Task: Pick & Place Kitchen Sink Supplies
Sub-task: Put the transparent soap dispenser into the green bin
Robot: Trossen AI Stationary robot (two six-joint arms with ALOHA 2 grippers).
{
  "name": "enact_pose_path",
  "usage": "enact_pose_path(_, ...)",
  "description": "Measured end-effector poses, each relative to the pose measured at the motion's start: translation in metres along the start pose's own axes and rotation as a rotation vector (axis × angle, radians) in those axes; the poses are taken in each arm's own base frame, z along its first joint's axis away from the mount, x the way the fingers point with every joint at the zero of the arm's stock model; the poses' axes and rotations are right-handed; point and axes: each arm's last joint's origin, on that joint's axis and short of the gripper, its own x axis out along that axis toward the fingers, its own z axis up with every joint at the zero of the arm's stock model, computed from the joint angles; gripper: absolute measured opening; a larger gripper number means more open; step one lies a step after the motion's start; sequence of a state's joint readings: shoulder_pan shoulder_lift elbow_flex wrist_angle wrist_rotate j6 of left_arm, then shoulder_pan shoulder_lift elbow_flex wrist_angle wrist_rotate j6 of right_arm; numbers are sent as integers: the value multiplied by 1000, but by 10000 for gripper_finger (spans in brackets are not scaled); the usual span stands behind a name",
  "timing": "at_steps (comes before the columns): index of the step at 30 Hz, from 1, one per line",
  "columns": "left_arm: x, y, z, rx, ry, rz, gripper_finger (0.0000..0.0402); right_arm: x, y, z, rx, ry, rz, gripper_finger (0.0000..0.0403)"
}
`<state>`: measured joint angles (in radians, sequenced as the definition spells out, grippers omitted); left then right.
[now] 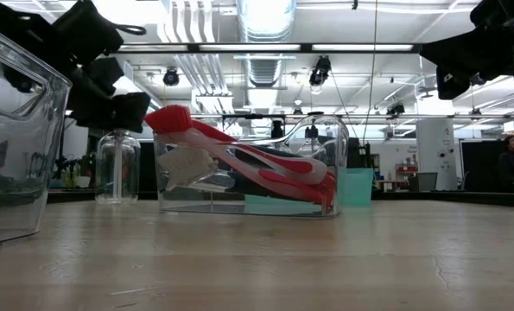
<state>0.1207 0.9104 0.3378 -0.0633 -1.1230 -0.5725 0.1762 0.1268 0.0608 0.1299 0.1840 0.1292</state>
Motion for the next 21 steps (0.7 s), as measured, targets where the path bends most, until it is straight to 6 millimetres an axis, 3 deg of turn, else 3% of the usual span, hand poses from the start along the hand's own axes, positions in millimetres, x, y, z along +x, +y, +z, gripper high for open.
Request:
enact_pose_path(6,4,0,1,-1,31,-36,232,0,0,0,-1,0,0,8)
enact_pose_path(15,4,0,2,-26,25,-38,122,0,0,0,0,0,0,8)
enact_pose_path(21,4,0,3,-28,16,-28,121,0,0,0,-1,0,0,8)
